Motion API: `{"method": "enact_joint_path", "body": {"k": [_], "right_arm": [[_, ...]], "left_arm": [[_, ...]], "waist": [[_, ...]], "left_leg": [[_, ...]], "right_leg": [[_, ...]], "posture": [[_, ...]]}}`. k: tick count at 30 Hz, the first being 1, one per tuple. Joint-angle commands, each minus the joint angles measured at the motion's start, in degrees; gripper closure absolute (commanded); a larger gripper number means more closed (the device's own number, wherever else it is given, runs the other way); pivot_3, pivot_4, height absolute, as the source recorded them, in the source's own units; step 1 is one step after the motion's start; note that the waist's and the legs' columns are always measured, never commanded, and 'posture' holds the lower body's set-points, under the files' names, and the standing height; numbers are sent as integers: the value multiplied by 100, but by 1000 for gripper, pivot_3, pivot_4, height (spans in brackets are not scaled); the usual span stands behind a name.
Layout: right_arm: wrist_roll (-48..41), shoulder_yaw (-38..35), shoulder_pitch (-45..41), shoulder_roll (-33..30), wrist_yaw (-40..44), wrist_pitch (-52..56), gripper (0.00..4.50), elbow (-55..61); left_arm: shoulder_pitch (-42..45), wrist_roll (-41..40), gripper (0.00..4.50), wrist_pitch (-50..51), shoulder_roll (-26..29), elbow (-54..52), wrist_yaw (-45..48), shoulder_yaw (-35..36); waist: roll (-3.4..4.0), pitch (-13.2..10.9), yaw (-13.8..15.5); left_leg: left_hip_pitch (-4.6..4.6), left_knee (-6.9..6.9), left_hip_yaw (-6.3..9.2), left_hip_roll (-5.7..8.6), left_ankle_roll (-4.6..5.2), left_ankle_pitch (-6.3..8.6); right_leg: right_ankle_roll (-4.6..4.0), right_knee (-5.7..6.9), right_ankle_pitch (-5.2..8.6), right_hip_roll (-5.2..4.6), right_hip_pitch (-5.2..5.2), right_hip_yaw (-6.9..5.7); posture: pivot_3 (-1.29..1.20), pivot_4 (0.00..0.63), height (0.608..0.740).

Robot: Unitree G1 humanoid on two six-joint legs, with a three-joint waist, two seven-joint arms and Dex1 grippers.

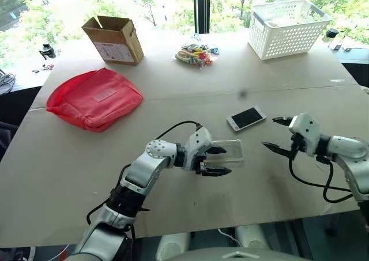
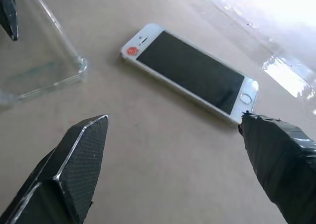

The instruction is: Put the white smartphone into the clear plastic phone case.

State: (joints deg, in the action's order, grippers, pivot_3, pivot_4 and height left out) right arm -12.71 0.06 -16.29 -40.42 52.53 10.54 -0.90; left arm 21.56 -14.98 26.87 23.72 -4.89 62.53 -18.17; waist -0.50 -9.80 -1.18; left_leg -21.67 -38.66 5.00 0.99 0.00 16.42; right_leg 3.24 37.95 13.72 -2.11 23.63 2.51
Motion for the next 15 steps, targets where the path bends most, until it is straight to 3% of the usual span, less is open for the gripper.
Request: {"method": "enact_joint_path", "body": {"k": [1, 7, 15], "right_arm": [[18, 138, -829, 96, 445, -299, 0, -938], [239, 442, -2626, 764, 1078, -678, 0, -3552], [628, 447, -4192, 1349, 1425, -739, 0, -6271]], "left_arm": [[63, -39, 61, -101, 190, -450, -336, 464], [-92, -780, 61, 593, 763, -1229, -451, 1396], [-343, -1292, 61, 1208, 1428, -1943, -596, 1906]], "waist": [[0, 0, -6], [-2, -2, -100], [-1, -3, -106]], "left_leg": [[0, 0, 0, -1, 0, 0], [-3, 8, -2, -11, -3, -2], [-8, 25, 6, -11, -27, -15]], "right_leg": [[0, 0, 0, 0, 0, 0], [-1, -5, -1, -3, 4, -2], [-1, -18, -1, -15, 13, 1]], "posture": [[0, 150, 740], [0, 150, 740], [0, 150, 740]]}}
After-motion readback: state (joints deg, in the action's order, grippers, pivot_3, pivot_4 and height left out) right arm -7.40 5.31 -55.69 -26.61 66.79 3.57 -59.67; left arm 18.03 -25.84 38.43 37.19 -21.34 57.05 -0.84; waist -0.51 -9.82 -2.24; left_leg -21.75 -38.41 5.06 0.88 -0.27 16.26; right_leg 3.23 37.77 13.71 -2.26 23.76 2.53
